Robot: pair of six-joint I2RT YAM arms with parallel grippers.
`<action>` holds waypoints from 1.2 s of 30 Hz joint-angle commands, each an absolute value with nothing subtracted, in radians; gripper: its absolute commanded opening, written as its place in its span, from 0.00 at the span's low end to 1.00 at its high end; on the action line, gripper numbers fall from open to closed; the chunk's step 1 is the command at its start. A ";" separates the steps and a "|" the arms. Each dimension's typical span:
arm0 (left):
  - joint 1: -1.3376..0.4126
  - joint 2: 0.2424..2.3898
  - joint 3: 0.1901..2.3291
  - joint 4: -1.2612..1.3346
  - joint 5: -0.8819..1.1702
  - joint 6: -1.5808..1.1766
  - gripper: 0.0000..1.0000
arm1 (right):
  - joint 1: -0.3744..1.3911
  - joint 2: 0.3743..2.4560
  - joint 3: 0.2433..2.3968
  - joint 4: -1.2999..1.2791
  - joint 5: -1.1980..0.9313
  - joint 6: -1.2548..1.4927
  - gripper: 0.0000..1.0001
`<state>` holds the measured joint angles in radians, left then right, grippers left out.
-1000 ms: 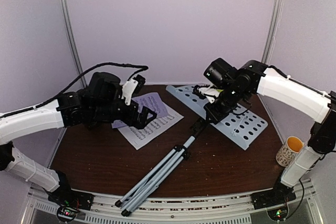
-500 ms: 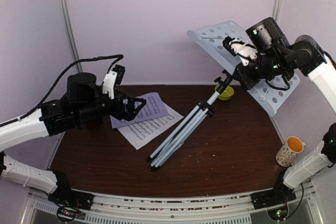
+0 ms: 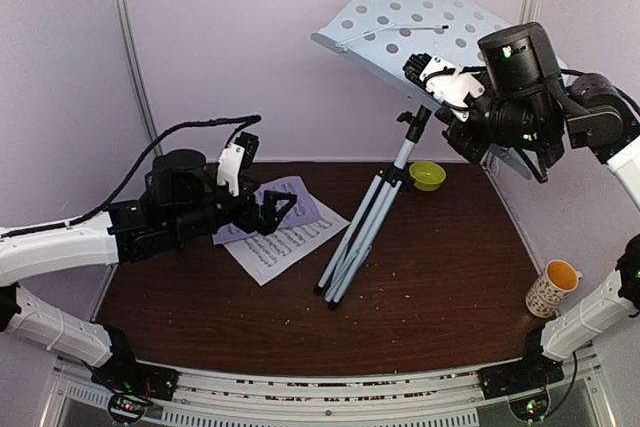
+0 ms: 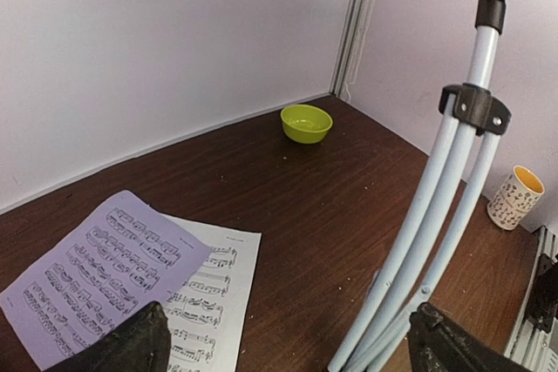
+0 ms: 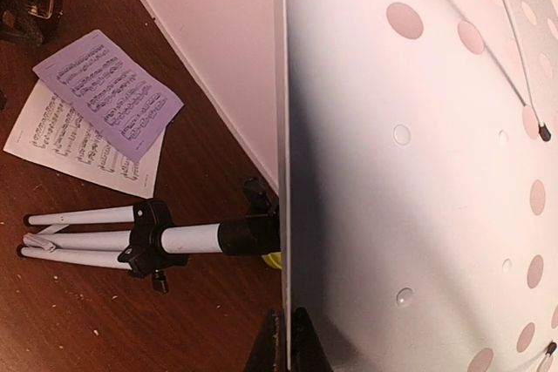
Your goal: Set up the instrument practice props
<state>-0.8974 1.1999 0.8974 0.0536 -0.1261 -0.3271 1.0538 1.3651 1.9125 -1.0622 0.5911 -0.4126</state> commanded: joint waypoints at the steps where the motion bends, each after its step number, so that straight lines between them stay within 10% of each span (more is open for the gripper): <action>1: -0.891 1.243 0.815 0.317 -0.099 -0.265 0.95 | 1.099 1.301 1.982 -0.627 0.832 -0.610 0.00; 36: -1.009 1.767 1.120 0.773 -0.444 0.072 0.70 | 1.291 1.429 1.967 -0.321 1.014 -0.939 0.00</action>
